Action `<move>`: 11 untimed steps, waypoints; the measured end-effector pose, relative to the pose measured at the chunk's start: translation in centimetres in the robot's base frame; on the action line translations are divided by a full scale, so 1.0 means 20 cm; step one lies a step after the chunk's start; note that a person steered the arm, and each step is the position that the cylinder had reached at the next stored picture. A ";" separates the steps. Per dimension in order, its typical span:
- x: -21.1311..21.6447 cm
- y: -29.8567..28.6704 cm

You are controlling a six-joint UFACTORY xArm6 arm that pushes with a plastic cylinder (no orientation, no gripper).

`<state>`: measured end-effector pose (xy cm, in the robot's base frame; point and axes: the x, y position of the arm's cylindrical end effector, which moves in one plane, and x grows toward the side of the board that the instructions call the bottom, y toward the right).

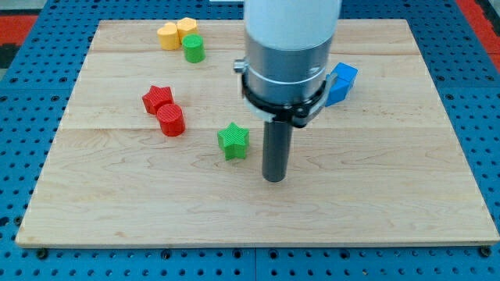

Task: Push the green star slightly up

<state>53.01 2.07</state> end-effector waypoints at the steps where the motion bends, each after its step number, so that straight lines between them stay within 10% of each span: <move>1: 0.03 -0.01; 11: -0.07 0.01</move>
